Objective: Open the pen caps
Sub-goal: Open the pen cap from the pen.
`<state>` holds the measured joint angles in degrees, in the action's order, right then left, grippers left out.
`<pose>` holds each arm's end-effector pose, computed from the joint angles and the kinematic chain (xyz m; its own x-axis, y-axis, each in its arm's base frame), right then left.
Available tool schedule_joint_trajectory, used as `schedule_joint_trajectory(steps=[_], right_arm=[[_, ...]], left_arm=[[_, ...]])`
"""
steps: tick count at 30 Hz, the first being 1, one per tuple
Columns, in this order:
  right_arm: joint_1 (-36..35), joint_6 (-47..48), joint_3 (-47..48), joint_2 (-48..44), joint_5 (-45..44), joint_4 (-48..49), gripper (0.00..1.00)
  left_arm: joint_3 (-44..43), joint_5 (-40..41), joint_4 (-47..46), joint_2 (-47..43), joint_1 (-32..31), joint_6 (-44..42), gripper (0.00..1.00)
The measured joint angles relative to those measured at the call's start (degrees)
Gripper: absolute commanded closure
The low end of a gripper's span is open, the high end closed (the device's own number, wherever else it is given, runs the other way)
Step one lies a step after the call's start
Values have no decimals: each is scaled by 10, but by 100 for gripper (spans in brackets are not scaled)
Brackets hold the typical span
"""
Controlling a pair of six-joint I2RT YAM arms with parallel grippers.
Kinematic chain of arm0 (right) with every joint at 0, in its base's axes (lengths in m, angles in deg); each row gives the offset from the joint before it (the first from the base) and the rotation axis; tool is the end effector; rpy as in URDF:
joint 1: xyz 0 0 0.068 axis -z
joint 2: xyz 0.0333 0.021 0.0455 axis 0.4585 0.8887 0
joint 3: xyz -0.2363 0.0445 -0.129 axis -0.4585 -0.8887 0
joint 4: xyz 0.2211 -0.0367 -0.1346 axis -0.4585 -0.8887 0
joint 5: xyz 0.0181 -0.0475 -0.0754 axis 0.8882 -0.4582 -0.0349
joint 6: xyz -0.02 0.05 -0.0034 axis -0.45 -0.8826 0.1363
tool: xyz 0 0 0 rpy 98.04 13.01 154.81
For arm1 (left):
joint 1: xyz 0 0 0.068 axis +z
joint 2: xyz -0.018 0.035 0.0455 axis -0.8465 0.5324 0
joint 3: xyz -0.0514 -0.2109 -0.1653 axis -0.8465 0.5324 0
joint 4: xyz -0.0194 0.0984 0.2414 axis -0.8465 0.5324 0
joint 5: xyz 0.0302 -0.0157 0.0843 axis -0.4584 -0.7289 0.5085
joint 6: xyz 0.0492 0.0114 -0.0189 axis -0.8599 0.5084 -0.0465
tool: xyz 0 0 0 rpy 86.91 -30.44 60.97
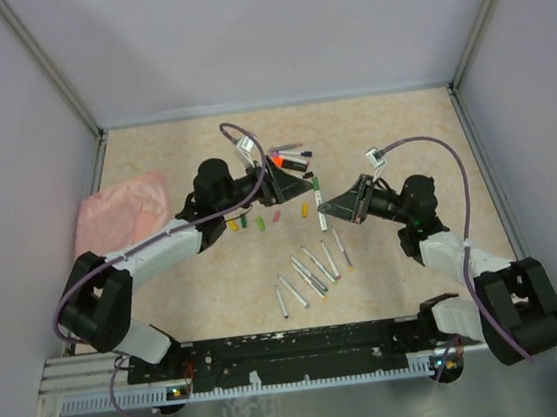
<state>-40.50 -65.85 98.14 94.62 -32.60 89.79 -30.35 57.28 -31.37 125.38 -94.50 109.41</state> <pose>0.2160 0.0785 0.2344 -0.6738 0.3573 -0.6467 -0.5804 0.2858 0.7626 0.2648 -0.2191 0.2755 -0.7224 -0.2718 -0.6358 0.5639 0.3007 -0.7692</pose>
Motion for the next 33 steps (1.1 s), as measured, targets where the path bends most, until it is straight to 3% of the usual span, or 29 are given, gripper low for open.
schedule_joint_trajectory(steps=[6,11,17,24,27,29,31,33], right_arm=[[-1,-37,0,33,23,65,100],[-6,-50,0,50,35,86,100],[-9,-51,0,56,42,96,100],[-13,-53,0,68,46,97,100],[-15,-53,0,75,48,97,100],[-16,-54,0,75,48,96,86],[-16,-55,0,75,47,97,63],[-17,-61,0,75,45,96,54]], left_arm=[[-35,-1,16,21,-4,-5,24],[-55,-3,20,35,-4,-7,39],[-71,-16,28,53,-7,-7,48],[-74,-39,29,61,-13,-6,92],[-75,-46,27,64,-15,-3,100],[-75,-48,26,64,-15,-3,100],[-75,-49,23,64,-15,-3,100],[-74,-49,20,64,-15,-4,100]])
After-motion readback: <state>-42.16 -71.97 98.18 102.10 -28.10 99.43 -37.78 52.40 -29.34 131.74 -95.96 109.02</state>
